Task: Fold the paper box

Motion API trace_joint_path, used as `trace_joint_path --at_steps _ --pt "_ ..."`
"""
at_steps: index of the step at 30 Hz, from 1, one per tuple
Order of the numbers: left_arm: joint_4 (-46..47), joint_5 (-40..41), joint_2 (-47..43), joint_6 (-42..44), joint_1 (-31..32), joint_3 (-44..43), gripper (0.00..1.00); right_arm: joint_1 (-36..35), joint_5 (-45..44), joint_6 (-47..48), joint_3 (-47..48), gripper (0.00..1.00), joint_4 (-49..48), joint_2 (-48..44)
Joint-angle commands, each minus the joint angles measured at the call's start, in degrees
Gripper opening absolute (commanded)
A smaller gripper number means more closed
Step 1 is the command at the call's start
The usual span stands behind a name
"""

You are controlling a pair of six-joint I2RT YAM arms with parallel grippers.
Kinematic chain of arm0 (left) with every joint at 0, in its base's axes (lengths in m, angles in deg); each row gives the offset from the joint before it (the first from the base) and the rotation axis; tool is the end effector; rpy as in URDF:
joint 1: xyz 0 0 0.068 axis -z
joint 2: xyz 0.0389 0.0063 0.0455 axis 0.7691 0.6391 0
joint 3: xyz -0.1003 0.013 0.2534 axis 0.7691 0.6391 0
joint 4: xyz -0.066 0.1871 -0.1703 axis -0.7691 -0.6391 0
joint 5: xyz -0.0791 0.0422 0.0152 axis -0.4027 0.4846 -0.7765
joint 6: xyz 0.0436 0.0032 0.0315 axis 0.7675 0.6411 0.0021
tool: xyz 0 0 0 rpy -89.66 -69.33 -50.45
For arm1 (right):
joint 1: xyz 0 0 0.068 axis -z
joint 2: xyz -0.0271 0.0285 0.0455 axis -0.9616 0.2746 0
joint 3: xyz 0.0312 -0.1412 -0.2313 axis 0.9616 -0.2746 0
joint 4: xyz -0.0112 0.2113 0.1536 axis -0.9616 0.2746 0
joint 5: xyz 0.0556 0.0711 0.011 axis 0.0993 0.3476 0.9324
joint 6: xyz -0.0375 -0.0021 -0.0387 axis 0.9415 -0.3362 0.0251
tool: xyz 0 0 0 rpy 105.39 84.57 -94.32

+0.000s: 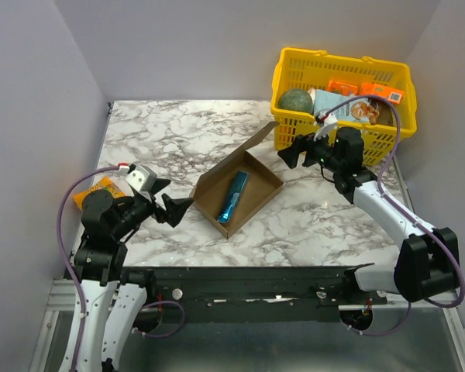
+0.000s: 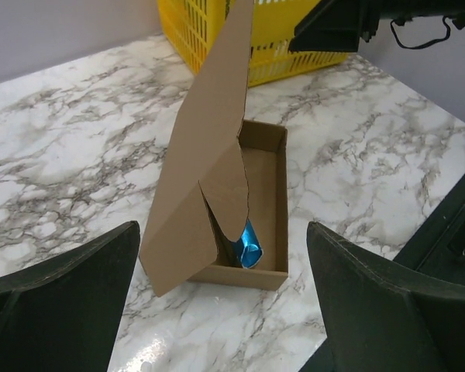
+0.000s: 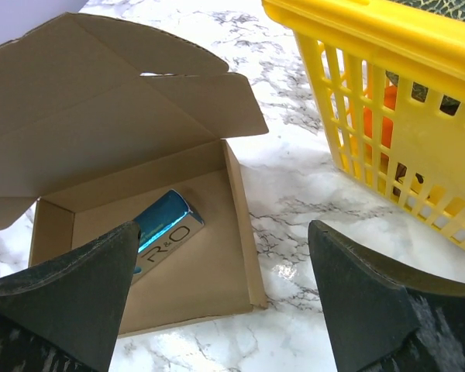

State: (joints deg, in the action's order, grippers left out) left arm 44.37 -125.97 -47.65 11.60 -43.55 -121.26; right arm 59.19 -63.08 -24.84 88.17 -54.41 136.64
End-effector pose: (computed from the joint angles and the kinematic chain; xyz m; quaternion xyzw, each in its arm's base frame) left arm 0.0973 -0.0325 0.3505 0.2077 0.7054 -0.3036 0.6059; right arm 0.2906 0.0914 0.2929 -0.1609 0.7715 0.2774 0.5495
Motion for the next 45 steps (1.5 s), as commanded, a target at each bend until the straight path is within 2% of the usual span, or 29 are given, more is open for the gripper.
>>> trace_joint_path --at_steps 1,7,9,12,14,17,20,23,24,30,39,45 --pt "-2.7 -2.3 4.4 2.7 2.3 -2.0 0.94 0.5 1.8 0.1 -1.7 0.97 -1.8 -0.4" --pt "0.4 2.9 8.5 1.4 8.4 -3.0 0.92 0.5 1.1 -0.1 -3.3 0.96 -2.2 -1.4" --pt "0.8 6.6 10.4 1.5 13.9 -3.2 0.92 0.5 0.4 -0.3 -3.2 0.97 -2.2 -1.5" --pt "-0.2 15.6 13.4 2.5 20.3 -4.6 0.91 0.6 0.2 -0.4 -3.3 0.97 -2.2 -1.6" --pt "-0.2 24.5 14.3 2.4 21.8 -5.0 0.89 0.7 0.0 -0.4 -3.4 0.96 -2.2 -2.0" --pt "-0.8 35.7 15.2 2.3 23.4 -5.3 0.77 0.6 -0.3 -0.3 -3.8 0.97 -2.2 -2.8" --pt "-1.8 40.1 16.1 3.5 24.0 -5.3 0.71 0.6 -0.8 -0.3 -4.0 0.97 -2.2 -3.3" --pt "-2.0 40.9 16.9 4.8 24.2 -5.6 0.6 0.6 -1.5 0.0 -4.1 0.97 -2.2 -3.1" --pt "-1.8 41.3 17.0 5.3 24.3 -5.6 0.5 0.7 -1.8 -0.1 -4.1 0.97 -2.2 -3.0" --pt "1.2 39.5 15.6 9.8 24.3 -4.6 0.26 0.6 -1.8 1.5 -4.0 0.97 -1.9 -2.1" --pt "3.1 39.2 16.7 16.9 24.3 -4.2 0.0 0.7 -0.8 0.5 -3.7 0.97 -2.1 -0.1" --pt "4.1 39.0 20.2 23.7 22.6 -7.2 0.0 -0.1 1.1 -0.6 -3.6 0.97 -4.1 2.0"
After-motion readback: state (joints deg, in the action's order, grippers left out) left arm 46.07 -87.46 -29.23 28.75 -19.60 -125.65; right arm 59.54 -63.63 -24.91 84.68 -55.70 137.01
